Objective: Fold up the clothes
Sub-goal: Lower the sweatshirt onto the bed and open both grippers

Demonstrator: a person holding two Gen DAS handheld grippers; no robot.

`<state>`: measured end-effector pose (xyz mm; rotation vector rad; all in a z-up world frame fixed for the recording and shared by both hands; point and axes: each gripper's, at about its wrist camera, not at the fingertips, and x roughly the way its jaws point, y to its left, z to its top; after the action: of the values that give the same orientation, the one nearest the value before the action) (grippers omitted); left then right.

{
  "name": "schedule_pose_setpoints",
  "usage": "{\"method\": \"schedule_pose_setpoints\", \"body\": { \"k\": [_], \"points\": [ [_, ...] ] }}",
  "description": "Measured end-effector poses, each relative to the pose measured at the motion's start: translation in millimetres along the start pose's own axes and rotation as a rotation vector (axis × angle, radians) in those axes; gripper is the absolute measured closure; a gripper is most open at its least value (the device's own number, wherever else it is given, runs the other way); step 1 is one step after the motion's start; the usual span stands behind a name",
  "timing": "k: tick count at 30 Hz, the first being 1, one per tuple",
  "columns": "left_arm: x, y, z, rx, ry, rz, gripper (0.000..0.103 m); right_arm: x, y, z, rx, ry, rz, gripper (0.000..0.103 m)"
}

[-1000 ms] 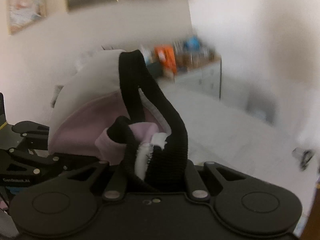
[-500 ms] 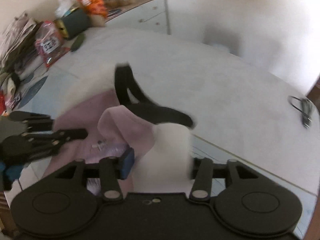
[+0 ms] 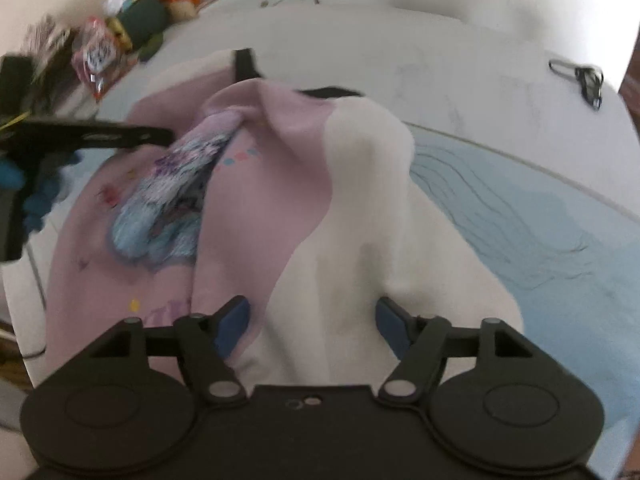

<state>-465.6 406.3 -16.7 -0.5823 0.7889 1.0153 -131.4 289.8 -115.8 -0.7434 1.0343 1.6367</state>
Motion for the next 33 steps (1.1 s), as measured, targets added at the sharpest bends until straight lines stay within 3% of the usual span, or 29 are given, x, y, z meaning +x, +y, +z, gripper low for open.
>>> {"method": "schedule_pose_setpoints", "body": {
  "k": [2, 4, 7, 10, 13, 17, 18, 22, 24, 31, 33],
  "points": [
    [-21.5, 3.1, -9.1, -0.033, -0.008, -0.005, 0.068, 2.8, -8.7, -9.4, 0.022, -0.039, 0.037, 0.000],
    [-39.9, 3.9, -18.4, -0.075, -0.019, -0.011, 0.042, 13.7, -0.9, -12.6, -0.019, -0.086, 0.036, 0.000],
    [-65.1, -4.4, -32.8, -0.106, -0.060, -0.035, 0.035, 15.7, 15.7, -19.1, -0.098, -0.108, -0.026, 0.000],
    [-77.6, -19.9, -42.1, -0.107, -0.035, -0.057, 0.025, 13.8, 20.4, -17.7, -0.111, -0.117, -0.039, 0.000],
    [-84.2, -32.2, -53.7, -0.122, -0.010, -0.018, 0.025, 13.8, 15.7, -12.9, -0.096, -0.109, -0.023, 0.000],
    [-84.9, -28.5, -67.6, -0.238, 0.041, 0.062, 0.027, 17.4, 16.1, -7.4, -0.088, -0.079, -0.033, 0.000],
    [-86.3, -25.8, -71.3, -0.254, 0.040, 0.062, 0.033, 18.8, 17.3, -6.4, -0.093, -0.074, -0.040, 0.000],
    [-87.7, -13.2, -83.2, -0.279, 0.060, 0.018, 0.051, 21.4, 18.3, -4.4, -0.109, -0.054, -0.042, 0.000],
    [-84.6, -3.6, -86.4, -0.263, 0.078, -0.016, 0.055, 19.8, 17.2, -2.8, -0.107, -0.045, -0.036, 0.000],
    [-91.1, 43.5, -83.2, -0.187, 0.086, -0.225, 0.055, -1.2, 31.5, -1.8, -0.171, -0.039, -0.078, 0.000],
    [-88.0, 53.1, -80.6, -0.134, 0.109, -0.237, 0.055, -1.8, 35.7, -0.8, -0.186, -0.032, -0.098, 0.000]
  ]
}}
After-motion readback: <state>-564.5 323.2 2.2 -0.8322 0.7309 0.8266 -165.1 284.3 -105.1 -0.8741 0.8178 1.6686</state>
